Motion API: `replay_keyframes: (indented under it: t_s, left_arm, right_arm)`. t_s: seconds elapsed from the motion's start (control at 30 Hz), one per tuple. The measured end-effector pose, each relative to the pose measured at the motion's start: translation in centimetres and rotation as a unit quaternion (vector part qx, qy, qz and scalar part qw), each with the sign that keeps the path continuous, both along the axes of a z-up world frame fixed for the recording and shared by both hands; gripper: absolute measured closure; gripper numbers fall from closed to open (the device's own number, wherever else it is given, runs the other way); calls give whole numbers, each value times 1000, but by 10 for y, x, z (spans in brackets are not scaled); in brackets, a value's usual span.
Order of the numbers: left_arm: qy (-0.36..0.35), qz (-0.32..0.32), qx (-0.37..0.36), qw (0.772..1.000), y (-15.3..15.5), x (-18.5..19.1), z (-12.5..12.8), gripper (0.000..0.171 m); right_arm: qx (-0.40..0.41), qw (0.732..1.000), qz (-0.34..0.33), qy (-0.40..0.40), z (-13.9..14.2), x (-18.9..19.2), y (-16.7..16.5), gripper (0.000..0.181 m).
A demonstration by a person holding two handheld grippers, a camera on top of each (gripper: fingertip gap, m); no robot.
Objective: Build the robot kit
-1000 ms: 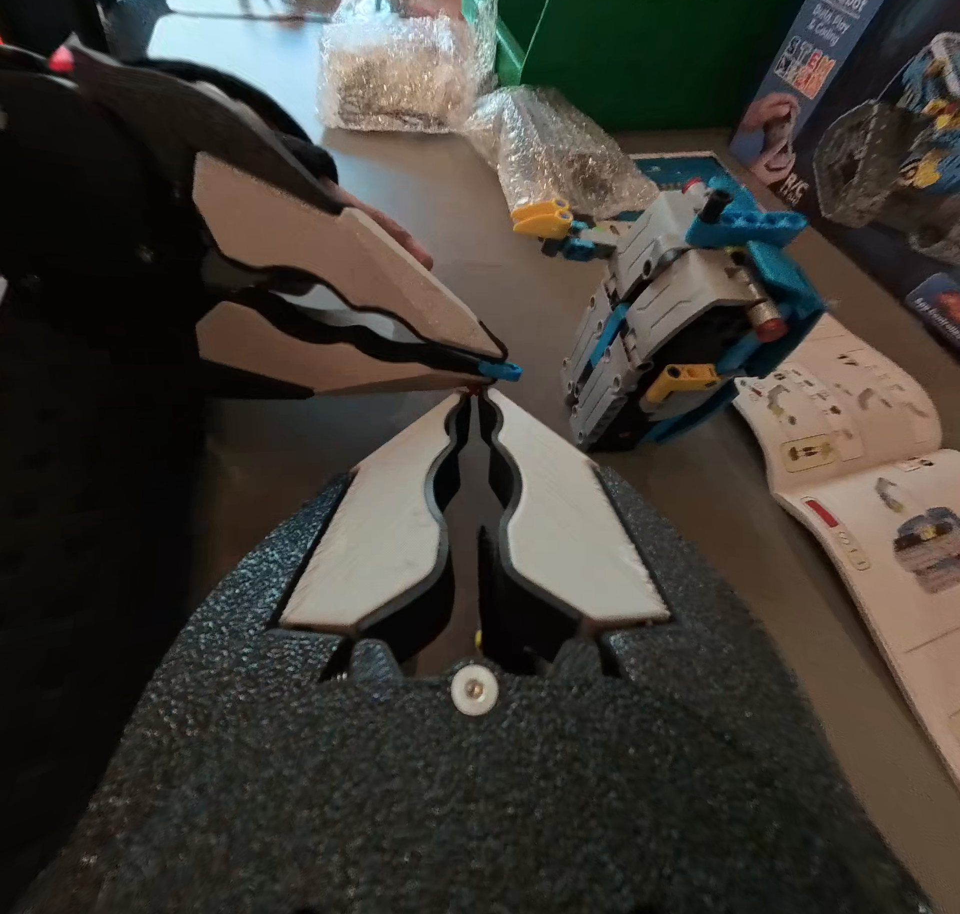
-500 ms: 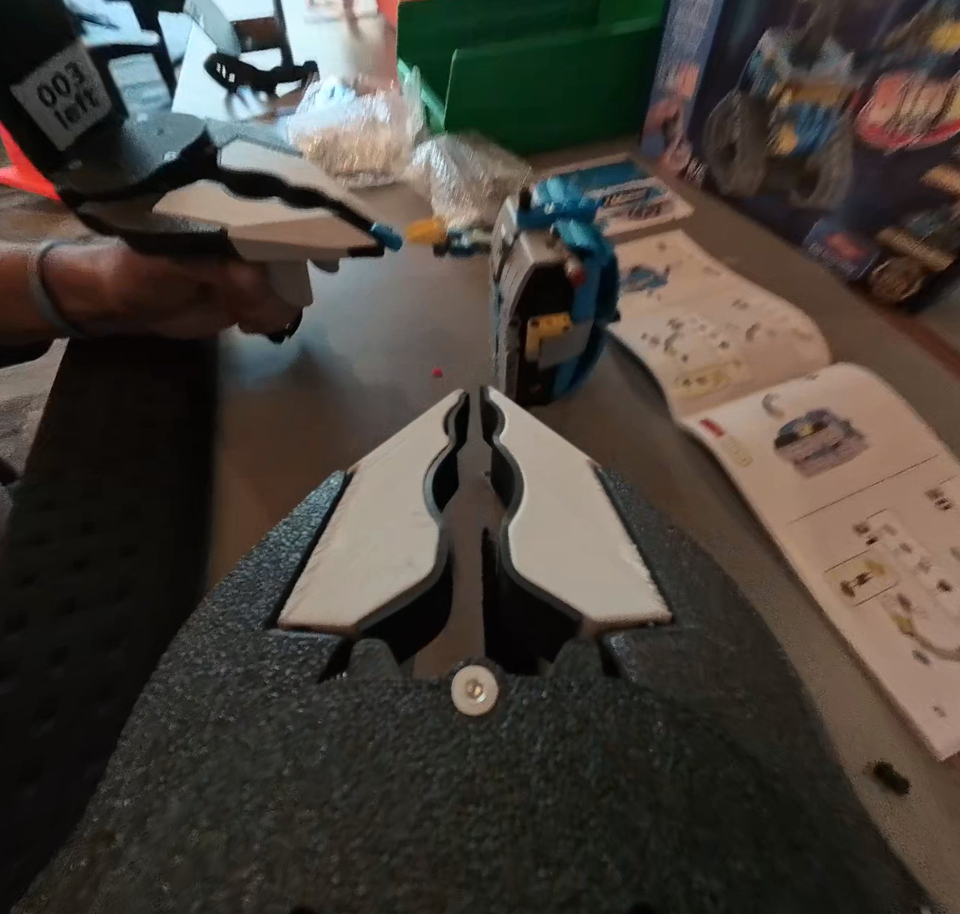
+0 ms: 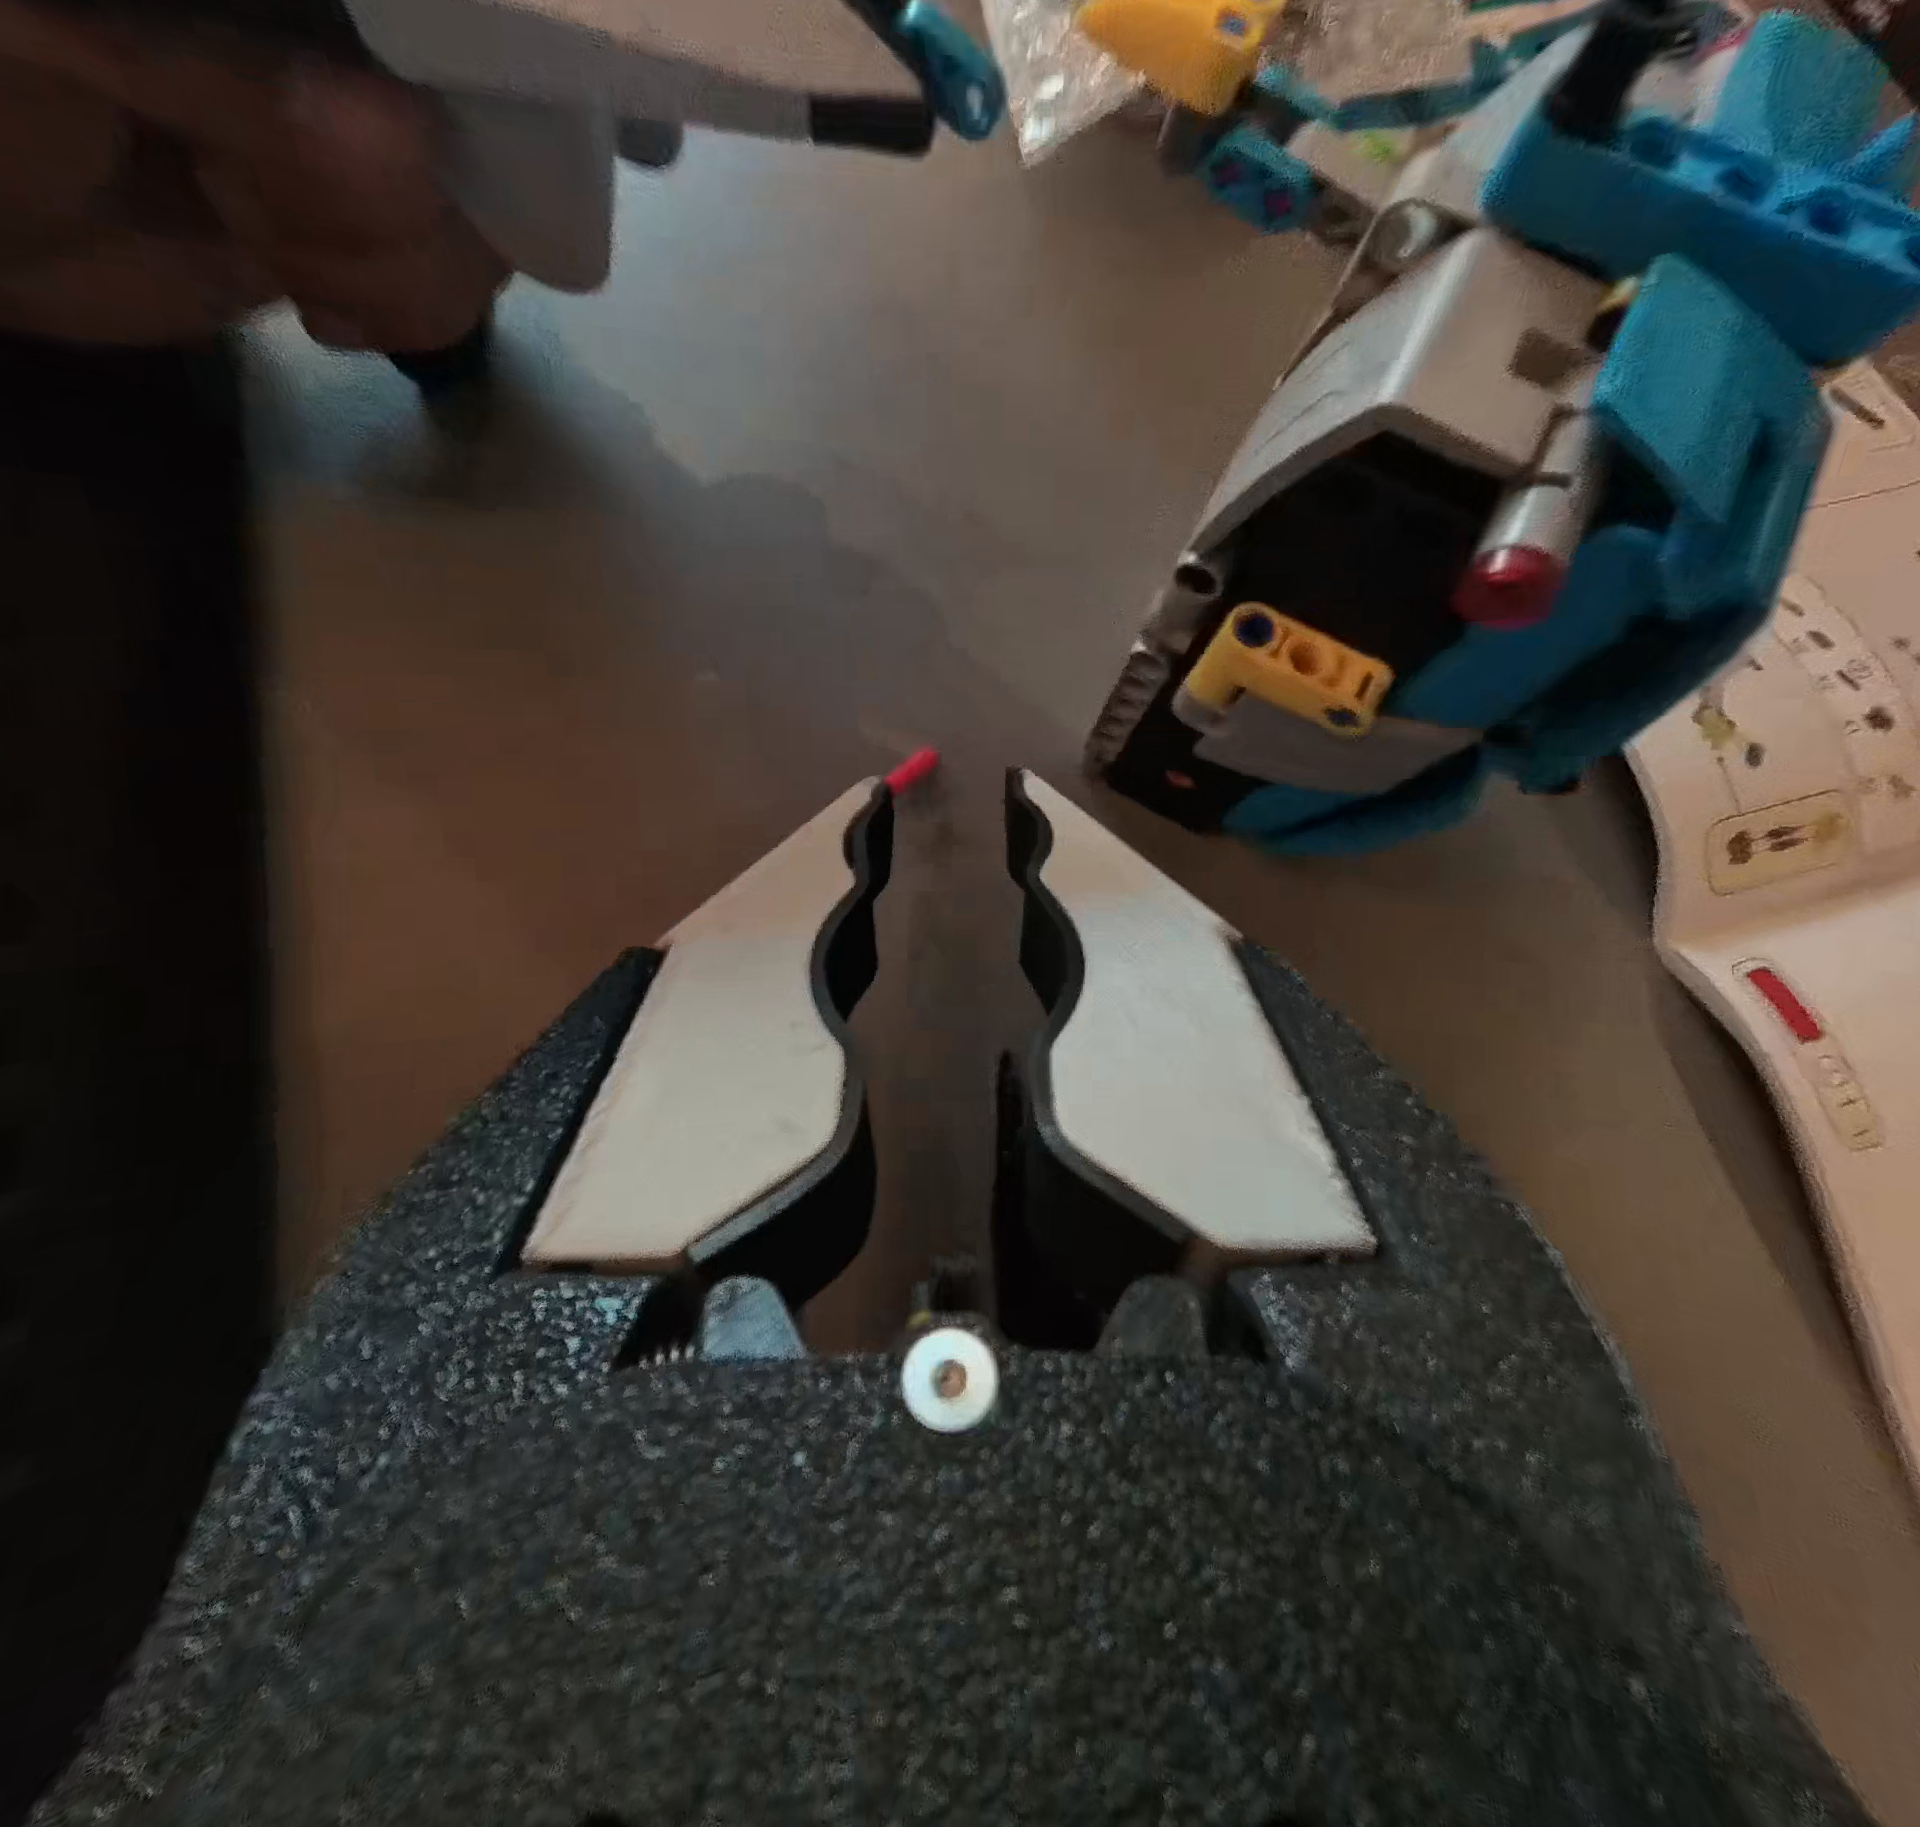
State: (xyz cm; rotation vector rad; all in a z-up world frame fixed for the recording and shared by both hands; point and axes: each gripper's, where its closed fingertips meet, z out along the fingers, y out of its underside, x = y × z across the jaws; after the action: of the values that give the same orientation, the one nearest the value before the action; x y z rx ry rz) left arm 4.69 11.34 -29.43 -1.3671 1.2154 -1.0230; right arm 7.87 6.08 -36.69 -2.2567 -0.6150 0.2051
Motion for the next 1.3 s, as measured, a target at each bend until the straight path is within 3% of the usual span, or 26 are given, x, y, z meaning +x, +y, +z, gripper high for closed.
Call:
replay_keyframes:
  t_s: [0.17,0.4,0.6,0.7,0.8,0.93,1.07,1.3]
  left_arm:
    - [24,-17,30,999,-10,5,-7,169]
    - [27,-16,36,999,-10,7,-8,169]
    - [30,-17,34,999,-10,8,-9,168]
    - [35,-17,40,998,-11,9,-10,169]
    - [35,-16,33,999,-13,9,-10,169]
    - [12,-34,4,999,-29,15,-2,169]
    - [-19,-22,16,999,-41,19,12,169]
    - [-11,38,66,997,-29,16,14,169]
  right_arm:
    - [-53,996,-9,75,-9,-5,-2,158]
    - [-58,998,-26,28,-26,-26,8,161]
    - [-70,996,-22,55,-26,-29,9,178]
    - [-78,994,-19,75,-25,-27,7,178]
    - [-16,990,7,139,6,-32,4,178]
    - [93,945,36,312,79,-40,-3,178]
    - [124,932,13,341,90,-36,-2,178]
    - [128,942,-14,308,83,-38,6,177]
